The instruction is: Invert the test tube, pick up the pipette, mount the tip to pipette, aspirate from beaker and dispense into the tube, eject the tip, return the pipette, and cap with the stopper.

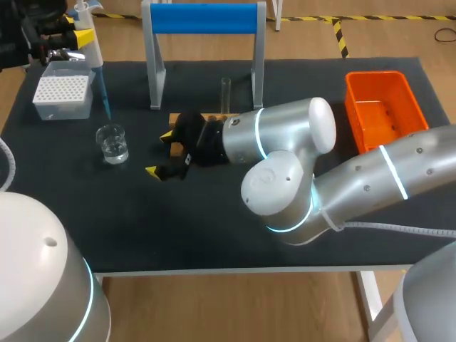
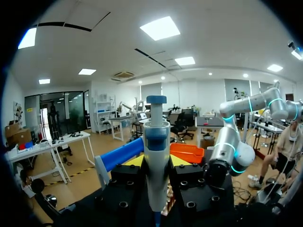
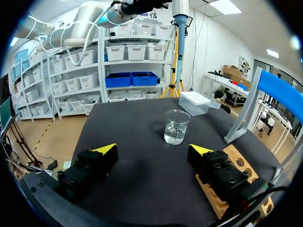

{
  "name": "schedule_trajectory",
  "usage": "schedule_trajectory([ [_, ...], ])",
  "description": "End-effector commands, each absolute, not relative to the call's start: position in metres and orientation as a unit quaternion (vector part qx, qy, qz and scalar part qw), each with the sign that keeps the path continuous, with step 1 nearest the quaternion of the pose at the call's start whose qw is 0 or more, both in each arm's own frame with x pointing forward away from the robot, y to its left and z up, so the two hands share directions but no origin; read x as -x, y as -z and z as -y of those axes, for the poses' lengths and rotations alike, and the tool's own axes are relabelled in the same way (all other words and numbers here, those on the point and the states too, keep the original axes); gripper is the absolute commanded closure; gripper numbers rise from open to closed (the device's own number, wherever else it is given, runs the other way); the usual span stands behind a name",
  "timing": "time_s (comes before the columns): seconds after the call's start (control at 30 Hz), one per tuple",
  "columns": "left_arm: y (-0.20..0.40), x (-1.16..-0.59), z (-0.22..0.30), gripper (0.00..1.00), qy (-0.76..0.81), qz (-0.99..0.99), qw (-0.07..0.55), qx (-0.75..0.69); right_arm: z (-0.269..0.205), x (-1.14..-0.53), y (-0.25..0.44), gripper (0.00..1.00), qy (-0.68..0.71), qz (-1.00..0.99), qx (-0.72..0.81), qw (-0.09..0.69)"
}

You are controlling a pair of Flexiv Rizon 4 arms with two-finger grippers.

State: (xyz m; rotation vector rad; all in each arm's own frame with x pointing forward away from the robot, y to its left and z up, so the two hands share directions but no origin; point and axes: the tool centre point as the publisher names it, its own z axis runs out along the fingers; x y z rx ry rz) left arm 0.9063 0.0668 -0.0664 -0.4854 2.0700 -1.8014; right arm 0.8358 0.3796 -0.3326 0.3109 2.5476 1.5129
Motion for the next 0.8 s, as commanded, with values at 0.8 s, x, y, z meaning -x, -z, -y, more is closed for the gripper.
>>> schedule_trajectory([
  [0.8,0.080,-0.904,-0.071,1.00,0.634,-0.731,0.188,0.164,-0.380,-0.836,0.332,0.00,-0.505,-0.853,-0.104,0.081],
])
